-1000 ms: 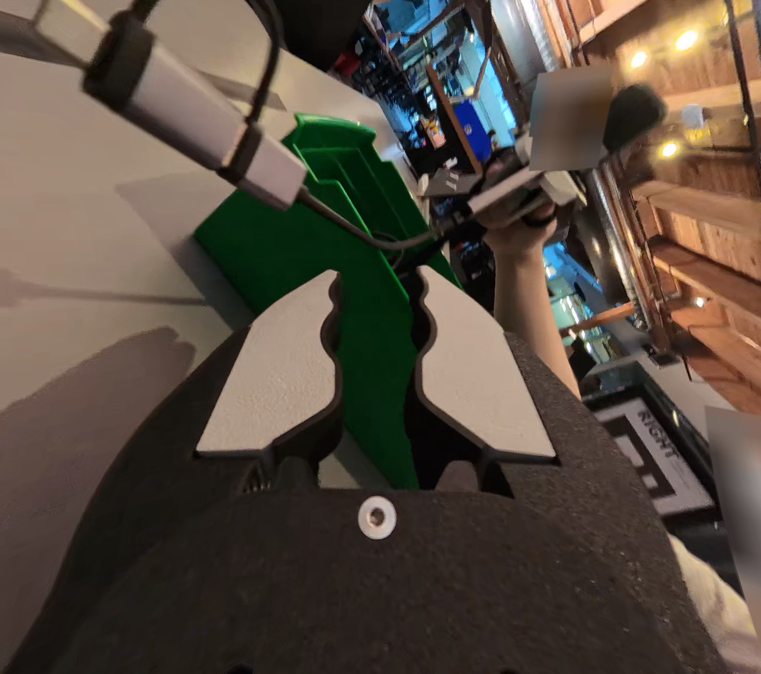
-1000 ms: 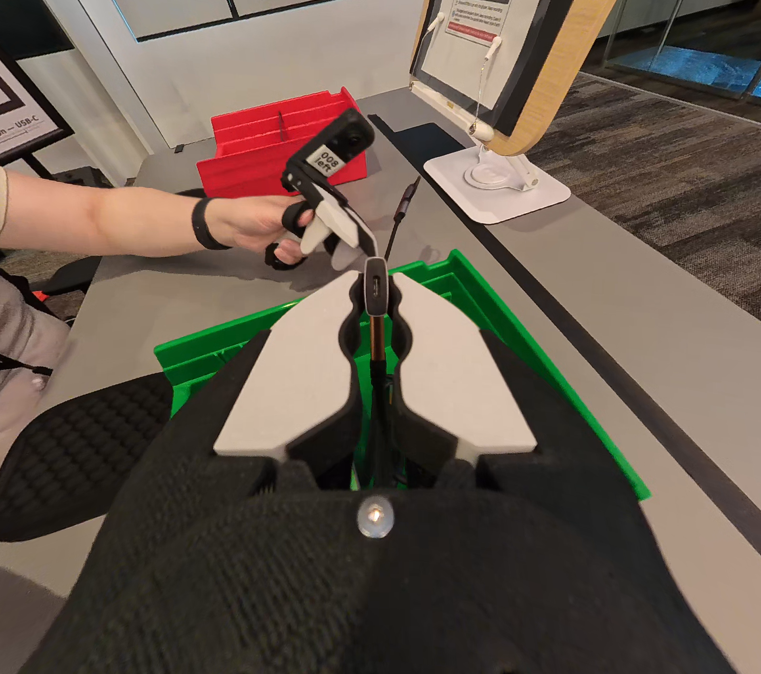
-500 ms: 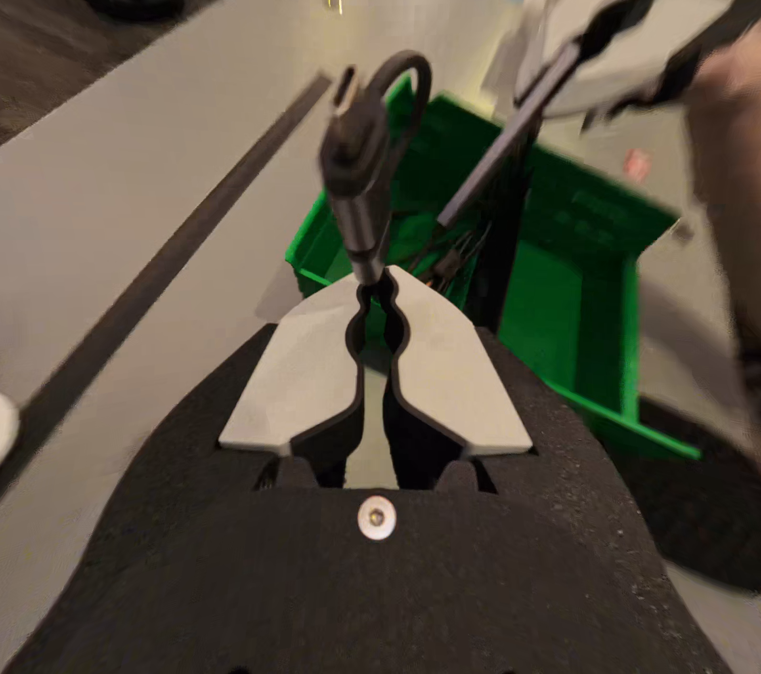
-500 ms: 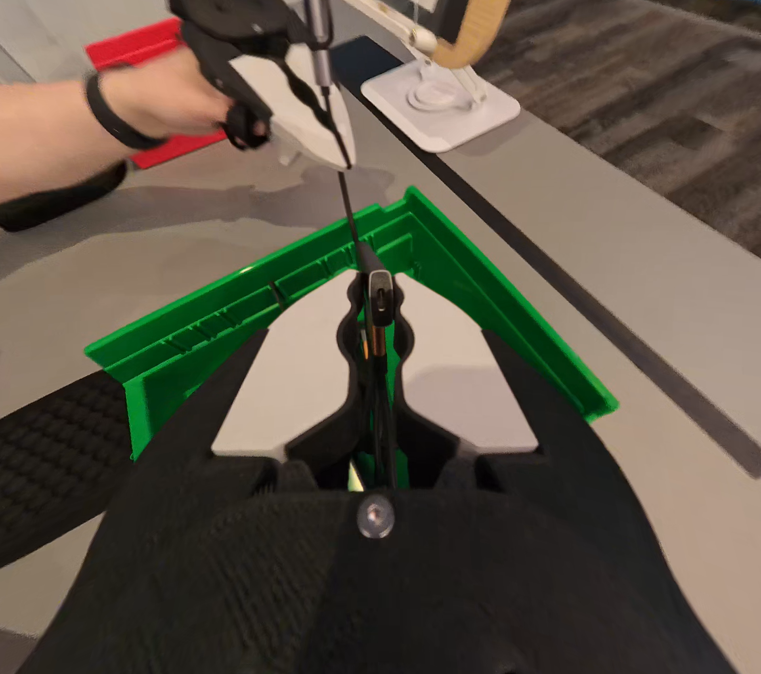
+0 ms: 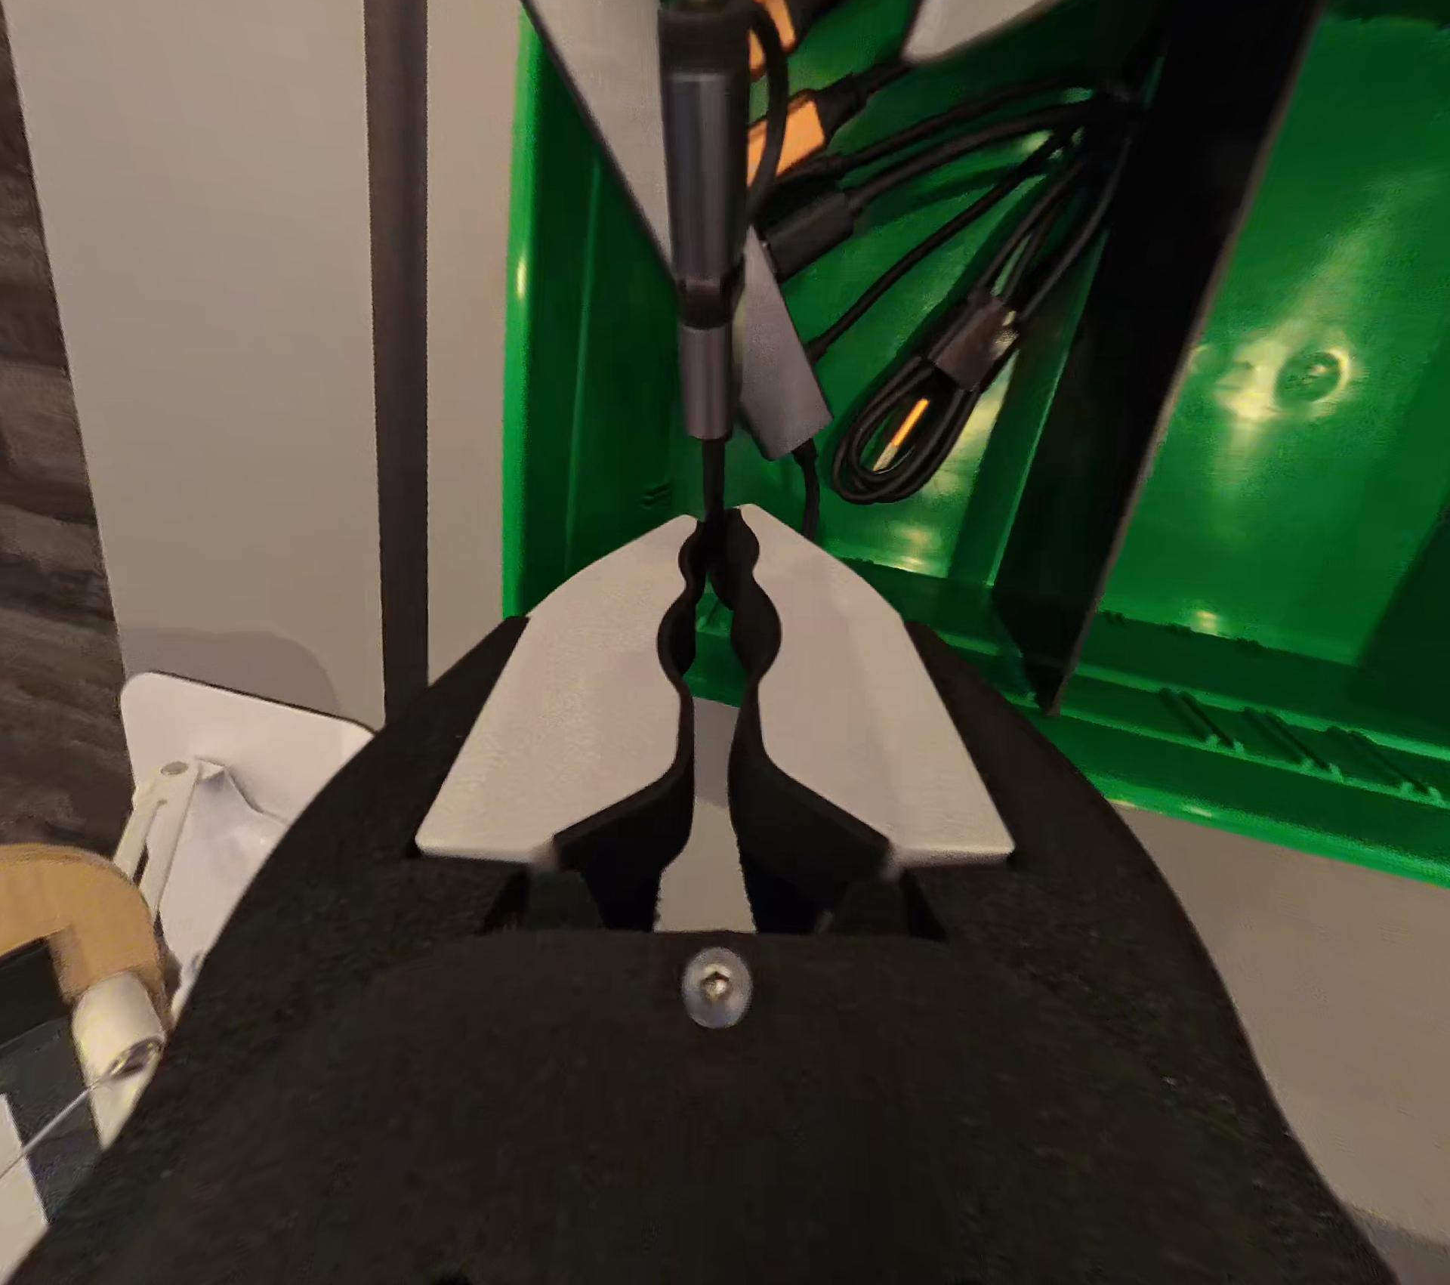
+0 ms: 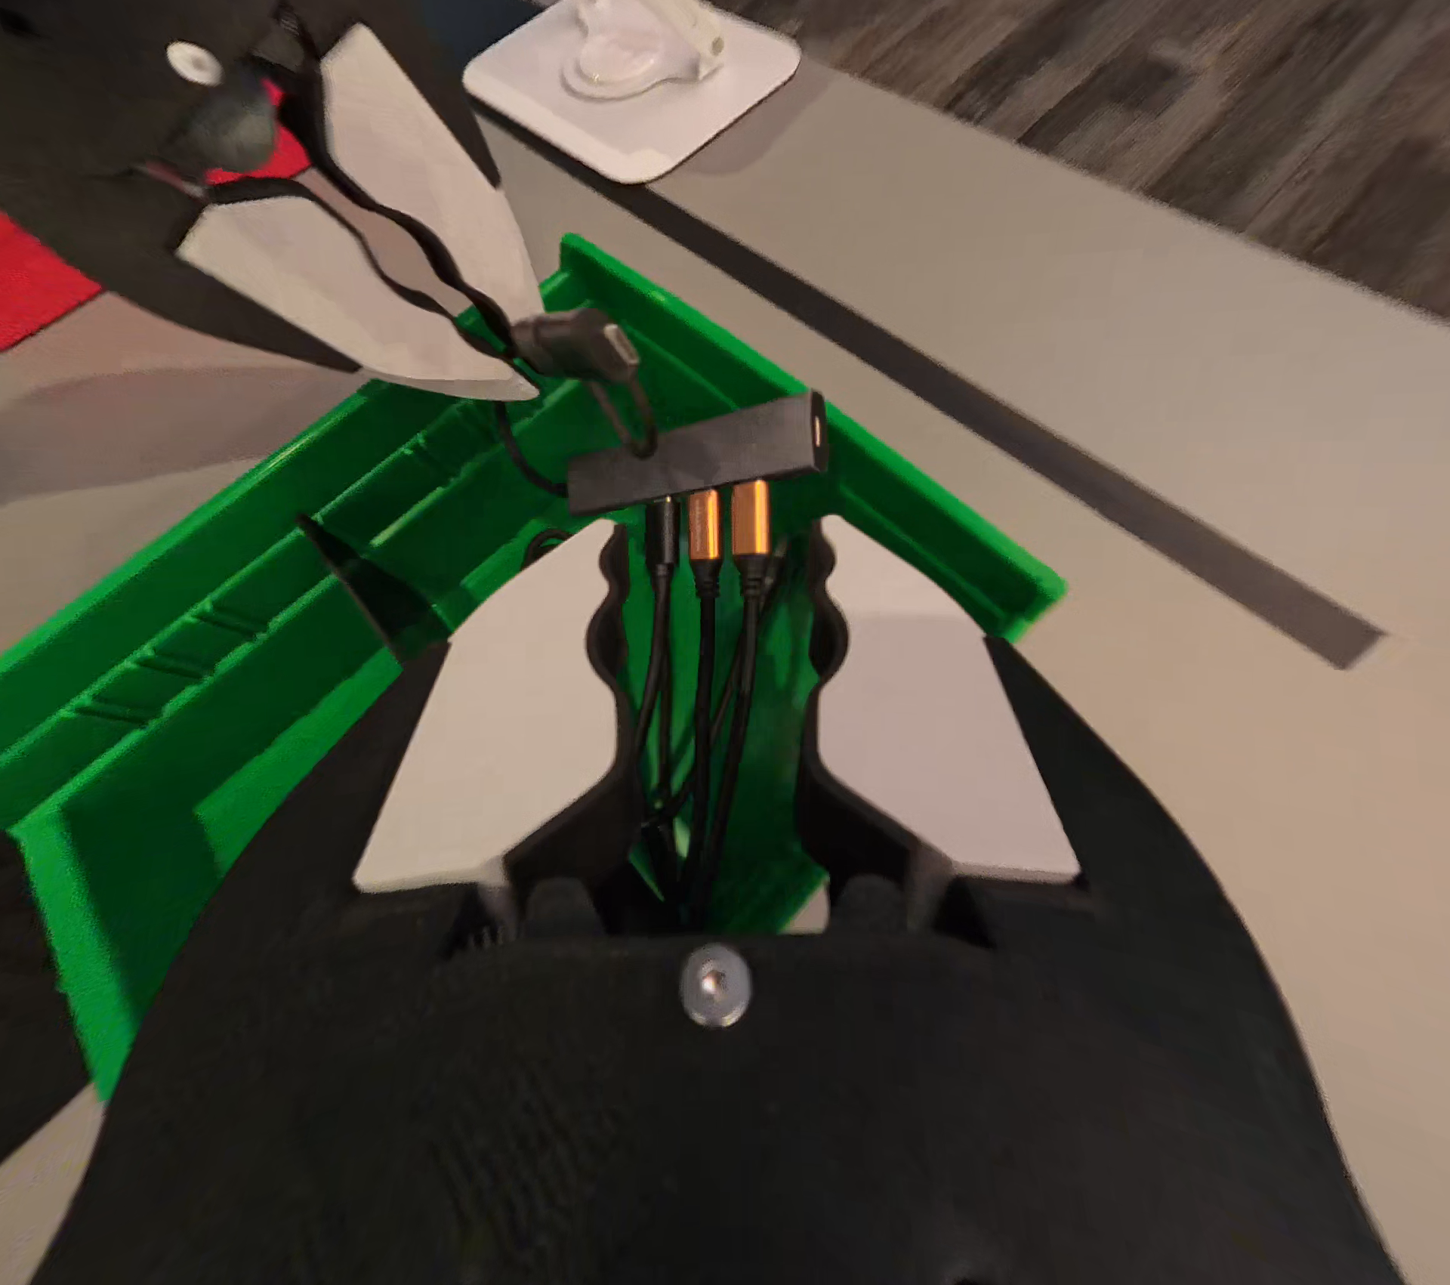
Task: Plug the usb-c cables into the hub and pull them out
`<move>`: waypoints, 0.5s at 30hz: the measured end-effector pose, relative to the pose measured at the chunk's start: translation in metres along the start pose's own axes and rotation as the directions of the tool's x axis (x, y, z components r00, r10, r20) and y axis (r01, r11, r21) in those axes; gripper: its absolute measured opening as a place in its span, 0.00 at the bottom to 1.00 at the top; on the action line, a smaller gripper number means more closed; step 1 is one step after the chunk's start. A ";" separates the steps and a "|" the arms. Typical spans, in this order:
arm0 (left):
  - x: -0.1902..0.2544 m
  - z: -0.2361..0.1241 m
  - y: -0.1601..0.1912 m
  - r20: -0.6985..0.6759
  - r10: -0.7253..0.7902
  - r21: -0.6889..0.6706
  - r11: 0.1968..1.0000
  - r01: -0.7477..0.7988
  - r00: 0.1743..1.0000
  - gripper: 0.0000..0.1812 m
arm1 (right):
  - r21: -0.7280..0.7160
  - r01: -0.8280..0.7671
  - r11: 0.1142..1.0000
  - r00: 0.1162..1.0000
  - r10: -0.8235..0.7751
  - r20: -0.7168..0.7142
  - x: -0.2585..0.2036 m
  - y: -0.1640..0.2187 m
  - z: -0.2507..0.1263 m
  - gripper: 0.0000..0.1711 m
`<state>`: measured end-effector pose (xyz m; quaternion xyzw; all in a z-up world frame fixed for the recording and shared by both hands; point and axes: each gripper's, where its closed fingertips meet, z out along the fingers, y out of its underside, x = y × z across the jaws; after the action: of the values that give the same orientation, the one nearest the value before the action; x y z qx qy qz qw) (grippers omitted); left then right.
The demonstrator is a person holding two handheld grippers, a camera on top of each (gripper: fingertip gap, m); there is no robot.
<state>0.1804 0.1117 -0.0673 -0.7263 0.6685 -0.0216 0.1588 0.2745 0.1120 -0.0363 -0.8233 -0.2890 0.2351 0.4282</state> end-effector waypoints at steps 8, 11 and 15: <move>-0.004 0.027 0.008 0.004 0.010 -0.186 0.982 -0.009 1.000 0.02 | 0.119 0.082 0.989 0.997 -0.081 -0.014 -0.014 -0.031 -0.020 0.17; -0.005 0.031 0.006 0.016 0.007 -0.192 0.981 -0.004 1.000 0.02 | -0.049 0.118 0.992 0.992 -0.120 -0.036 -0.017 -0.017 0.003 0.15; -0.007 0.030 0.003 0.018 0.006 -0.152 0.988 -0.003 1.000 0.13 | -0.240 0.091 0.967 0.968 -0.143 -0.207 0.010 0.003 0.030 0.11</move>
<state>0.1841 0.1242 -0.0954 -0.7349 0.6683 0.0365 0.1090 0.2632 0.1343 -0.0558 -0.8696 -0.3127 0.0807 0.3735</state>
